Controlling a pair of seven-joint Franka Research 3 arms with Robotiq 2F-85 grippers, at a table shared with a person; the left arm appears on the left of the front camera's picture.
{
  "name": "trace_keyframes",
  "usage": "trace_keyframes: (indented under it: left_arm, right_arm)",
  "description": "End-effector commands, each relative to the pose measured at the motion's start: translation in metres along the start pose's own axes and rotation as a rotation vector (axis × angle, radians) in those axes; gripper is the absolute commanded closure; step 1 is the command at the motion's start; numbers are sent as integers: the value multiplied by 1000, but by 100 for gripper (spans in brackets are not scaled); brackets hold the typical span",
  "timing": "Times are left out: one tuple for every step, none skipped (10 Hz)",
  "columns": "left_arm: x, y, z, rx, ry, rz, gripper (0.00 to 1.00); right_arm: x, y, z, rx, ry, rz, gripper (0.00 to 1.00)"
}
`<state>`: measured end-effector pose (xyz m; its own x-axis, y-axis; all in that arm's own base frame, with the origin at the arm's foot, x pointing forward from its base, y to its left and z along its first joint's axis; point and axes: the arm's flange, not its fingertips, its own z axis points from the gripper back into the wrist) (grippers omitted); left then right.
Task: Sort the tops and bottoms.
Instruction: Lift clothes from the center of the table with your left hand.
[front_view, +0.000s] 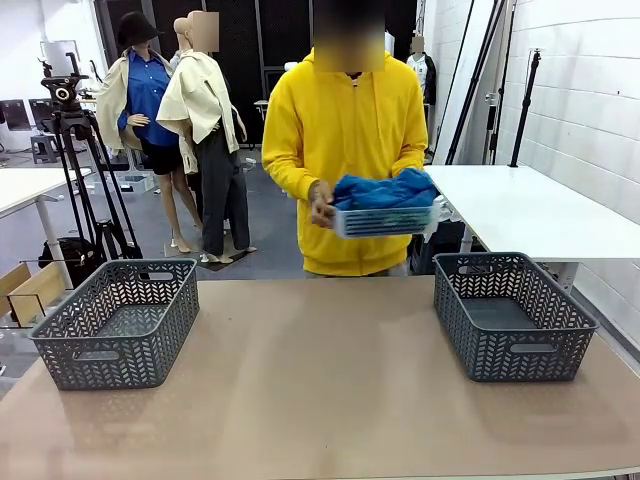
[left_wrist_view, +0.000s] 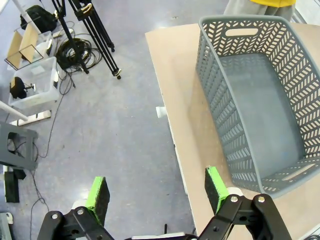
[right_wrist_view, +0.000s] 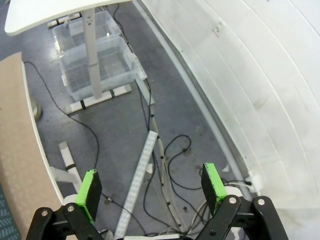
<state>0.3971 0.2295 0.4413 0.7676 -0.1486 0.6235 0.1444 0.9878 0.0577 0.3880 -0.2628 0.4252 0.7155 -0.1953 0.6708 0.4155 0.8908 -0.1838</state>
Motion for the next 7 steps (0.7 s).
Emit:
trace_keyframes:
  left_arm:
    - [-2, 3, -3, -7, -2, 4, 0]
    - [-2, 3, -3, -7, -2, 4, 0]
    - [-2, 3, -3, -7, -2, 4, 0]
    - [-2, 3, -3, -7, -2, 4, 0]
    - [-2, 3, -3, -7, -2, 4, 0]
    - [-2, 3, -3, -7, -2, 4, 0]
    - [-2, 3, -3, -7, -2, 4, 0]
  right_arm:
    - [-1, -1, 0, 0, 8, 11, 0]
    - [-1, -1, 0, 0, 8, 11, 0]
    - [-1, -1, 0, 0, 8, 11, 0]
    - [-1, -1, 0, 0, 8, 11, 0]
    - [-1, -1, 0, 0, 8, 11, 0]
    - [-1, -1, 0, 0, 8, 11, 0]
    - [-1, -1, 0, 0, 8, 11, 0]
